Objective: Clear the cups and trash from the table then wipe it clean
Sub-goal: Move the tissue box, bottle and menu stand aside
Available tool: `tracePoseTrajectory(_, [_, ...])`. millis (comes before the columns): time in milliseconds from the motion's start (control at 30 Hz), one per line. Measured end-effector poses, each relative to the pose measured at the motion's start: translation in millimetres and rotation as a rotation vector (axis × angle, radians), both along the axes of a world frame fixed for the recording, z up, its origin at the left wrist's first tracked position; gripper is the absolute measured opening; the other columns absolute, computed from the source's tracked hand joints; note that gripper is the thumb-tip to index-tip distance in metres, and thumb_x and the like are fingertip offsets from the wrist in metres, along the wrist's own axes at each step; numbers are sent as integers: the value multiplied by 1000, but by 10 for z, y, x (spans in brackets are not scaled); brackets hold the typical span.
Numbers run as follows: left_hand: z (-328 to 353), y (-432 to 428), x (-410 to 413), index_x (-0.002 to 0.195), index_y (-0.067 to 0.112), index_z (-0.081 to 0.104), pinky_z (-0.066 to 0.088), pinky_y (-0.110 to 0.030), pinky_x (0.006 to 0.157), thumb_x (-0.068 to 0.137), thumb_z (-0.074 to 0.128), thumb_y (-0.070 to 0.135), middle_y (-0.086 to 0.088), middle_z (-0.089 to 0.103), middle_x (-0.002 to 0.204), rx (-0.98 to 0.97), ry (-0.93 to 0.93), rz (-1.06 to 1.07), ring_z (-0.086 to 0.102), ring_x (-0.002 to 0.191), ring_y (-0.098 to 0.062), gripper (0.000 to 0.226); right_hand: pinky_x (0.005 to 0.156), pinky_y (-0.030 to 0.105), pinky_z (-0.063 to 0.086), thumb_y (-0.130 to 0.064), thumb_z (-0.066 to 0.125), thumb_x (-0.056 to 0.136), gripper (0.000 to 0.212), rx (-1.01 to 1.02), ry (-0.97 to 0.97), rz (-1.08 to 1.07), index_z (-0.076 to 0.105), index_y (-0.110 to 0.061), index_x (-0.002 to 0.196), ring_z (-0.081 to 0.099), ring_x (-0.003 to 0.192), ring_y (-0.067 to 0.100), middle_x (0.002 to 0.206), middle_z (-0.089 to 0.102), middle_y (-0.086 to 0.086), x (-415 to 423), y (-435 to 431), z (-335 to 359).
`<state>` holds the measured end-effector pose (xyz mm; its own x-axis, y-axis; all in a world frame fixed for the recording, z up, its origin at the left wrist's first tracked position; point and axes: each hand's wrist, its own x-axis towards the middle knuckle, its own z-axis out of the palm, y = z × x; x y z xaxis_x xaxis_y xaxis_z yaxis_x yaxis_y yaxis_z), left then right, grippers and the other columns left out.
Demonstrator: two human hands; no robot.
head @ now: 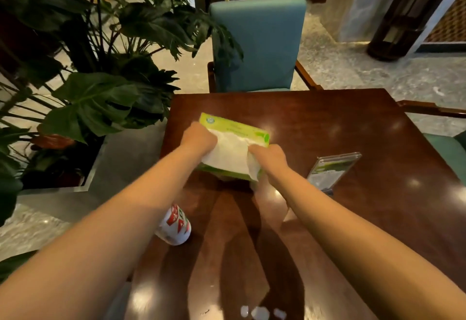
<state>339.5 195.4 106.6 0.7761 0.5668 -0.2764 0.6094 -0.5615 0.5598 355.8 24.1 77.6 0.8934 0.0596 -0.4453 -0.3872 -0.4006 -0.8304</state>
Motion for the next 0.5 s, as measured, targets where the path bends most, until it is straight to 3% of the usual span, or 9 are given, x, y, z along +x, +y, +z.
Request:
tracePoseTrajectory(100, [304, 310, 166, 120, 4, 54, 45, -32, 83, 82, 61, 26, -12, 59, 122, 19, -69, -62, 57, 111, -32, 44, 90, 42, 53, -37, 61, 79, 48, 62, -64, -35, 60, -3, 112, 63, 100, 32, 110, 65, 12, 241, 293, 132])
tracePoseTrajectory(233, [353, 736, 300, 120, 9, 57, 50, -34, 86, 81, 67, 31, -10, 62, 121, -148, -99, -74, 60, 106, -27, 46, 96, 46, 49, -42, 50, 87, 52, 44, -128, 33, 58, 0, 116, 60, 106, 34, 118, 62, 16, 688, 605, 280])
tracePoseTrajectory(333, [145, 943, 335, 121, 7, 58, 50, -33, 88, 85, 65, 24, -10, 62, 121, -322, -131, -35, 61, 107, -26, 40, 95, 43, 49, -42, 44, 90, 51, 20, -125, 100, 57, -2, 118, 59, 106, 33, 118, 62, 15, 957, 843, 225])
tracePoseTrajectory(500, [-259, 1197, 396, 124, 9, 56, 49, -31, 90, 87, 63, 19, -11, 60, 125, -439, -138, 24, 59, 110, -25, 39, 76, 31, 40, -26, 37, 94, 36, -69, -97, 202, 54, -5, 118, 51, 90, 26, 104, 54, 8, 1134, 1153, -123])
